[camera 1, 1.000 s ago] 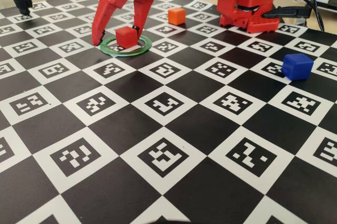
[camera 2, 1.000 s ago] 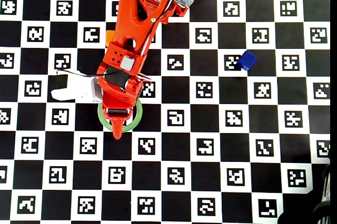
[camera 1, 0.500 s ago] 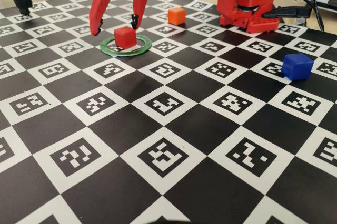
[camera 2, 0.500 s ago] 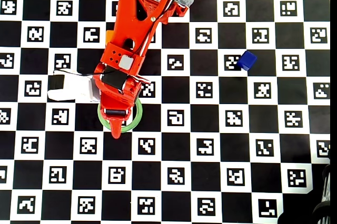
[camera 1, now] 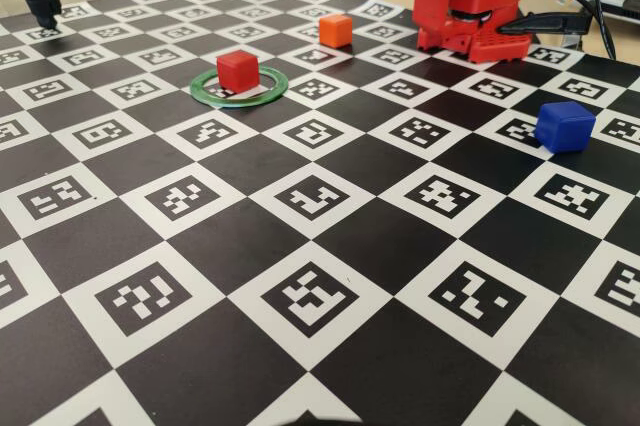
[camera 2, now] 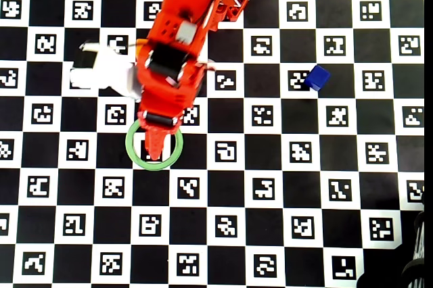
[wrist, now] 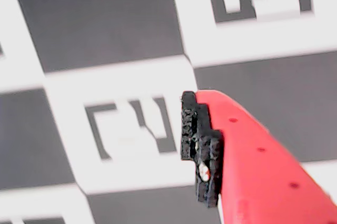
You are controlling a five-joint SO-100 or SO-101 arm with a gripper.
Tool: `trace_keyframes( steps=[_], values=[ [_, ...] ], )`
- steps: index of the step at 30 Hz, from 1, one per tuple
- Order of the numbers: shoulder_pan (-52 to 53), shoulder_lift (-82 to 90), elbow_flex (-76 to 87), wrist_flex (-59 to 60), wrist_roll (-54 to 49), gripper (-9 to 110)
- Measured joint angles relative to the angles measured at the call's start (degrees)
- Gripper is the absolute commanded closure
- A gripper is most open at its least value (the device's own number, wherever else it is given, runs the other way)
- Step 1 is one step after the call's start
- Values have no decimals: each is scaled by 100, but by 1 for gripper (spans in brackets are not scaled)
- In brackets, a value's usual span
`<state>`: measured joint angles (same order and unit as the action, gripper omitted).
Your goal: Grab the red cube then put it in the green circle then put the blue cube on top and finally the orange cube on top
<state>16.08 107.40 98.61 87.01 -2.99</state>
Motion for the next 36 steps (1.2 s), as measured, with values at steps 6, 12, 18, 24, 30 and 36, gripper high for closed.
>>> trace_keyframes(
  steps=[6, 12, 18, 24, 30, 36],
  values=[
    [-1230, 439, 18, 659, 1055, 62],
    [-2769, 466, 18, 844, 2206, 64],
    [-4140, 466, 290, 457, 3278, 65],
    [-5054, 272, 316, 114, 3674, 66],
    [-5388, 167, 466, -519, 4324, 65],
    [-5836, -88, 439, -545, 5572, 55]
  ],
)
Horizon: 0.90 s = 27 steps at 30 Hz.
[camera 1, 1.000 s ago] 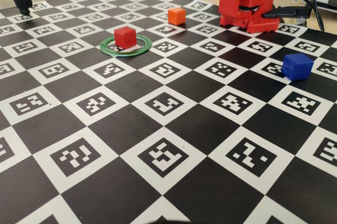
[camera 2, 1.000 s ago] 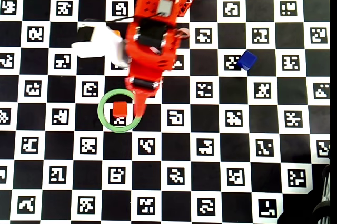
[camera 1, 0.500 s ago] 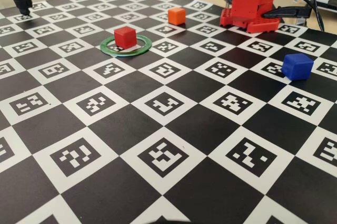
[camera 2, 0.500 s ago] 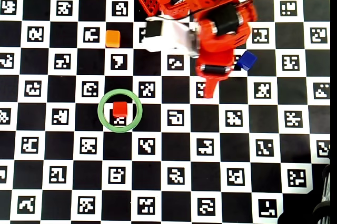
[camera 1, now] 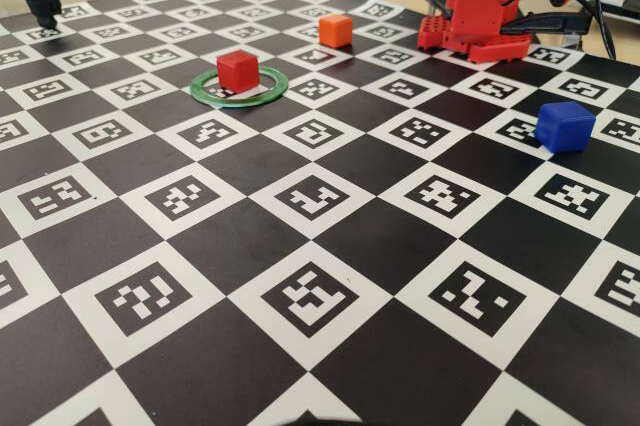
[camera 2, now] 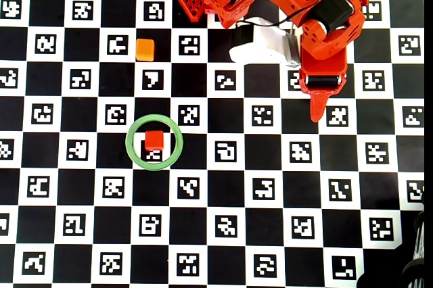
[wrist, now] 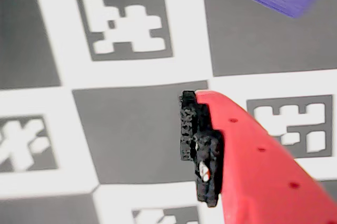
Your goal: Grab the red cube then put it in the green circle then put the blue cube on top and finally the orange cube on top
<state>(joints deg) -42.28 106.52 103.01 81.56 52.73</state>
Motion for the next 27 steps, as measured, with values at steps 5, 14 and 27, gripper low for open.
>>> trace_keyframes(
  steps=[5, 14, 27],
  values=[
    [-738, -782, -510, 396, 404, 54],
    [-1415, -1283, -668, -229, 633, 54],
    [-1406, -1362, 492, -1310, 633, 54]
  ],
)
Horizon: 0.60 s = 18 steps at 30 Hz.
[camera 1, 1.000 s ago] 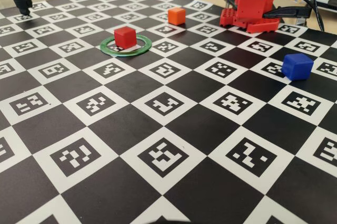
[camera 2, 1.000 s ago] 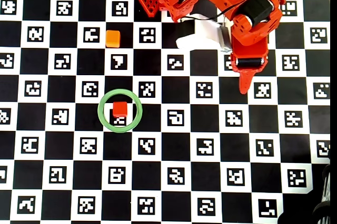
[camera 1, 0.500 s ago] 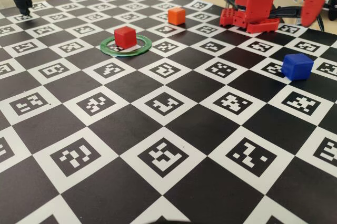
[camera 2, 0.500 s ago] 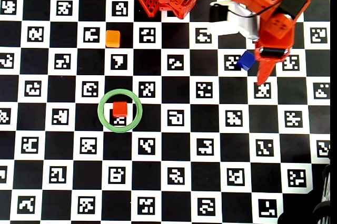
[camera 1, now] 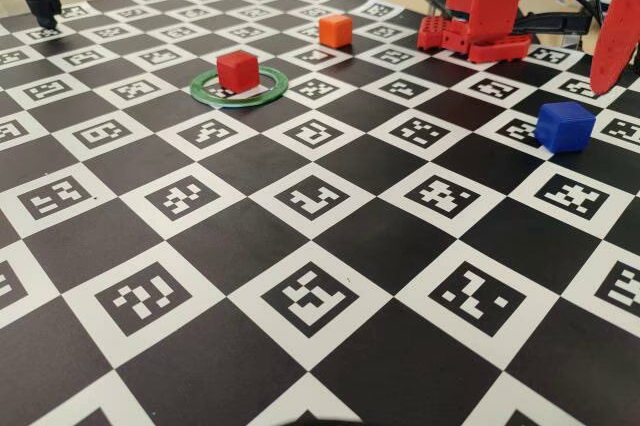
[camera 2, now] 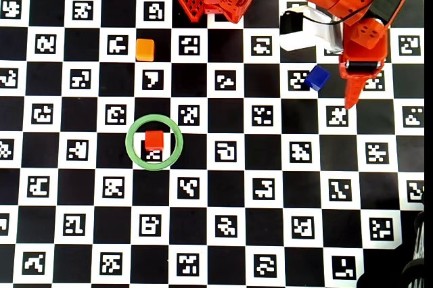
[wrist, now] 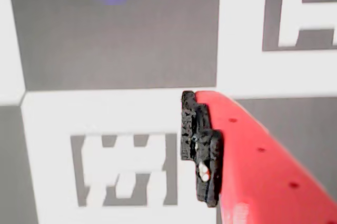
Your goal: Grab the red cube then put it in the green circle then put the blue cube on top and finally the orange cube on top
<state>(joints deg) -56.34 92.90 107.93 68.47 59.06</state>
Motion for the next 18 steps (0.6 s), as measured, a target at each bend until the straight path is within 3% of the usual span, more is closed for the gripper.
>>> trace_keyframes(
  steps=[18],
  values=[
    [26, 0, 1195, -1099, -9, 54]
  ],
)
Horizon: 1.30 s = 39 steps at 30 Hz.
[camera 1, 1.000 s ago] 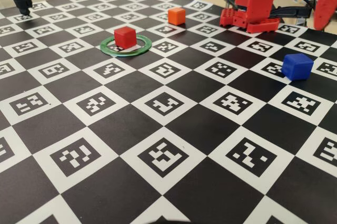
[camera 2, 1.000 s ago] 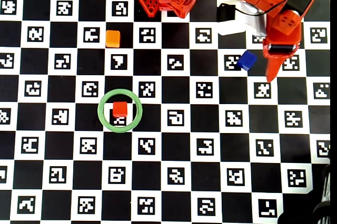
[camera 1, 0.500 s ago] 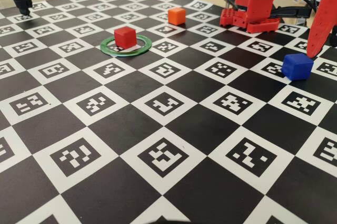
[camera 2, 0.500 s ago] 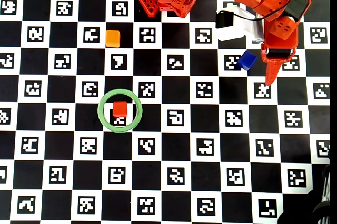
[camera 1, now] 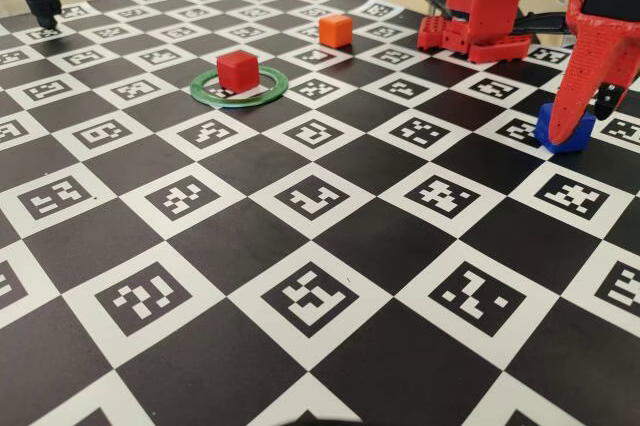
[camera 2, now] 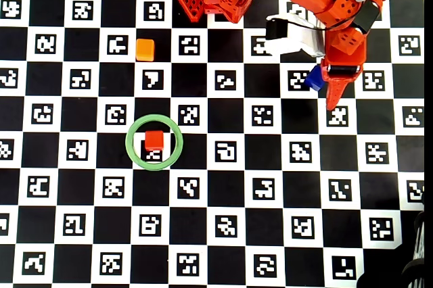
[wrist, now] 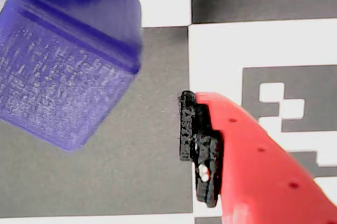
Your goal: Grab the red cube then put it in the green circle then put the blue cube on top and finally the orange cube on top
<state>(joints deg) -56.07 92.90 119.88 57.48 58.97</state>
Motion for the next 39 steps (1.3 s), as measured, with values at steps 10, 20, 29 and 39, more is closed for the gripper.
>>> trace_keyframes(
  steps=[10, 20, 29, 39],
  values=[
    [202, 0, 88, -123, -62, 55],
    [246, 0, 132, -141, -44, 55],
    [246, 0, 132, -264, 404, 55],
    [220, 0, 229, -264, 1055, 58]
  ],
)
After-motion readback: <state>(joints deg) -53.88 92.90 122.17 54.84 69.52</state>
